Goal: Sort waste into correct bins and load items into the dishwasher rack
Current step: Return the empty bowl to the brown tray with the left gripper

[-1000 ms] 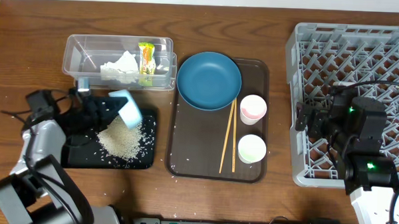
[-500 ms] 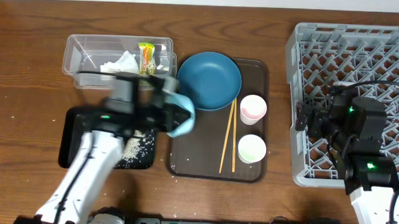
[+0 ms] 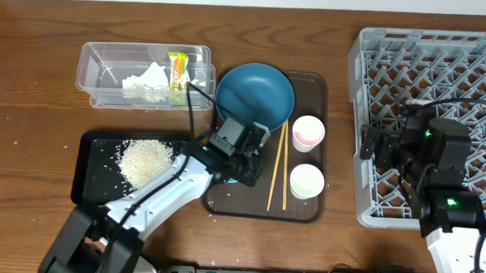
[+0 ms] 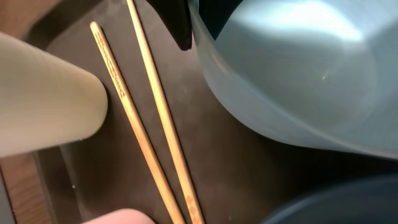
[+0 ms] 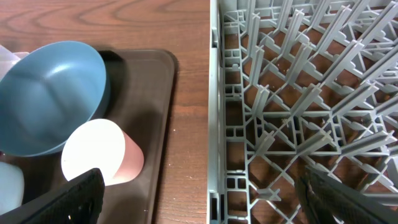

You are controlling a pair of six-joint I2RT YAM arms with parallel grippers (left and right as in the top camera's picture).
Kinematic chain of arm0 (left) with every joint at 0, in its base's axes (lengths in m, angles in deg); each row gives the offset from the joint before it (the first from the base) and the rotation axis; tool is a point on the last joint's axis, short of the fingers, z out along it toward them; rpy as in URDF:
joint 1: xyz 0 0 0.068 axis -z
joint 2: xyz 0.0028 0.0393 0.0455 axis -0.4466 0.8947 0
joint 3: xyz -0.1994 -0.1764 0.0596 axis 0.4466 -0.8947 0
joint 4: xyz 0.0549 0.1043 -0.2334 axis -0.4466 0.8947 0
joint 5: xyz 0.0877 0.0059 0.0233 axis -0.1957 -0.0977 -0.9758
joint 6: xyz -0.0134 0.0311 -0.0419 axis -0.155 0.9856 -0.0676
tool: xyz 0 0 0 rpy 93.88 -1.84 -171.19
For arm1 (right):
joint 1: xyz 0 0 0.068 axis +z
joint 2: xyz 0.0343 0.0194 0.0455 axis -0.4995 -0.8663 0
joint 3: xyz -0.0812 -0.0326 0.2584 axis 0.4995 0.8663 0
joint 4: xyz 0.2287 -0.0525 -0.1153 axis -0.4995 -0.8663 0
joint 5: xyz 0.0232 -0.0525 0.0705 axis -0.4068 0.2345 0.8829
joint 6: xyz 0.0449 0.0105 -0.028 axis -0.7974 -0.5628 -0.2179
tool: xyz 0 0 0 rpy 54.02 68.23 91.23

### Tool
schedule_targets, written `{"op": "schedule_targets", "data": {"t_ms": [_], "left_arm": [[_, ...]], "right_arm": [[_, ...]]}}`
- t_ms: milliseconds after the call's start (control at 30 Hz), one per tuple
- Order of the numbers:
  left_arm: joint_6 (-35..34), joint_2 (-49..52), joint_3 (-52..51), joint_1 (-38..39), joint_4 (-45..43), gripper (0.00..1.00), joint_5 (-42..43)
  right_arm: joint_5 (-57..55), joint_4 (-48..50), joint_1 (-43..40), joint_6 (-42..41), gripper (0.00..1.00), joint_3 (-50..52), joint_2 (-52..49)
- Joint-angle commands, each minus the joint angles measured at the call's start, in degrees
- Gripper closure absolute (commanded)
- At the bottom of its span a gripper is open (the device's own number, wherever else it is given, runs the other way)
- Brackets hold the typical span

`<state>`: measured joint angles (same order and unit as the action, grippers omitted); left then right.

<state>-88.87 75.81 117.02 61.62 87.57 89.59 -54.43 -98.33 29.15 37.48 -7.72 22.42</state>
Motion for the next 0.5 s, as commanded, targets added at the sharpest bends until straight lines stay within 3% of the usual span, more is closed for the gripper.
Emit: {"op": "schedule_targets", "data": {"t_ms": [0, 100, 300, 467], "left_arm": [[0.0, 1.5, 0.7, 0.5, -0.2, 0.83, -2.5], [0.2, 0.1, 1.3, -0.4, 1.5, 0.65, -3.4], [0.0, -8.8, 2.3, -7.7, 8.7, 0.65, -6.3], [-3.1, -15.6, 2.3, -17.6, 16.6, 0.66, -16.2]], "right_arm": [[-0.4, 0.0, 0.5, 0.1, 0.03, -1.1, 0.0], [-0.4, -0.1, 0.5, 0.1, 0.03, -1.1, 0.0], [-0.4, -0.1, 0.5, 0.1, 0.03, -1.1, 0.0], [-0.4, -0.1, 0.5, 0.1, 0.03, -1.1, 0.0]]}}
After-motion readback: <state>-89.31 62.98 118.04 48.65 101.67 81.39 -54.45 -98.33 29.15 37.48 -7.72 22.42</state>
